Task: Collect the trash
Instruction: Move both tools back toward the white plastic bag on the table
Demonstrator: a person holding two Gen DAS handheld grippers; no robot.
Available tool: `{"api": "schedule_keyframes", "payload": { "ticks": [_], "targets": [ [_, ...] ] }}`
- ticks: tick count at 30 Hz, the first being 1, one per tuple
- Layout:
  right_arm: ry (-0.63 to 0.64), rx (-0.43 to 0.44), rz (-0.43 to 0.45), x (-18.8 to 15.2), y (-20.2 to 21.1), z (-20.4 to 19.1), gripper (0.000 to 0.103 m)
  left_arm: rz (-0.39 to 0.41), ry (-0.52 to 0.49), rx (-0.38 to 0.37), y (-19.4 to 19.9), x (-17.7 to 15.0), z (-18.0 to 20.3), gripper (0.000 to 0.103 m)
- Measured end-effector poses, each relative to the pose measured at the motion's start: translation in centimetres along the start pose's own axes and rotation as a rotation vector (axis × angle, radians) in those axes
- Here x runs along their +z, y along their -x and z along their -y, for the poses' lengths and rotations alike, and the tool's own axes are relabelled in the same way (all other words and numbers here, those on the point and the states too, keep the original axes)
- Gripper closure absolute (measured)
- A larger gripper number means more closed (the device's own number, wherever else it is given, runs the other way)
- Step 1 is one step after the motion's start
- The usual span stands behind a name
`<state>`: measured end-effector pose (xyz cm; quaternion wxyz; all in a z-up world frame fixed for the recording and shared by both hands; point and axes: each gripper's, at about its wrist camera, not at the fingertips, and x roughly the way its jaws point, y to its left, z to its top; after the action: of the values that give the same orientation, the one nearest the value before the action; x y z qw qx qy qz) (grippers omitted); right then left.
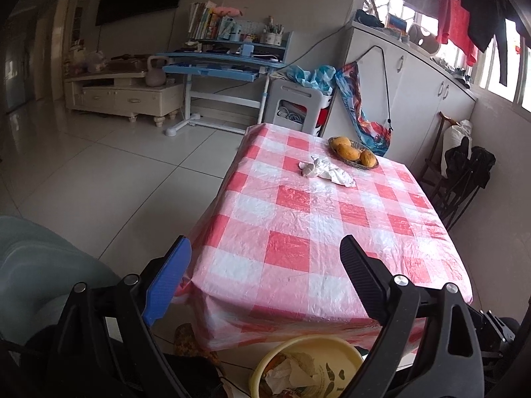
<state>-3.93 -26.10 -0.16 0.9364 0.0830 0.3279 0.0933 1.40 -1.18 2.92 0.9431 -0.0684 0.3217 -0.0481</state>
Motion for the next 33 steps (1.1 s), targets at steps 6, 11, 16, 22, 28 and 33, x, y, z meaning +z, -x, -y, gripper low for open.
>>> {"api": "schedule_keyframes", "payload": {
  "ticks": [6,11,16,22,28,33],
  "targets": [
    [0.012,0.029,-0.071,0.7,-1.8,-0.2,0.026,-0.011,-0.106,-0.007,-1.3,1.7,1.6,0.013],
    [0.051,0.04,-0.123,1.6,-3.4,-0.5,0.026,-0.042,-0.114,-0.02,-3.8,3.5,2.1,0.012],
    [0.071,0.038,-0.159,2.5,-5.6,0.0,0.026,-0.055,-0.123,-0.023,-6.4,5.3,2.7,0.012],
    [0.083,0.04,-0.206,3.7,-8.2,0.4,0.026,-0.105,-0.104,-0.02,-9.8,6.1,3.1,0.012],
    [0.068,0.036,-0.202,6.1,-10.6,1.3,0.025,-0.15,-0.11,-0.006,-11.9,6.4,3.6,0.012],
    [0.075,0.035,-0.162,9.3,-12.7,1.3,0.025,-0.18,-0.024,0.006,-13.2,7.3,2.1,0.012]
  ]
}}
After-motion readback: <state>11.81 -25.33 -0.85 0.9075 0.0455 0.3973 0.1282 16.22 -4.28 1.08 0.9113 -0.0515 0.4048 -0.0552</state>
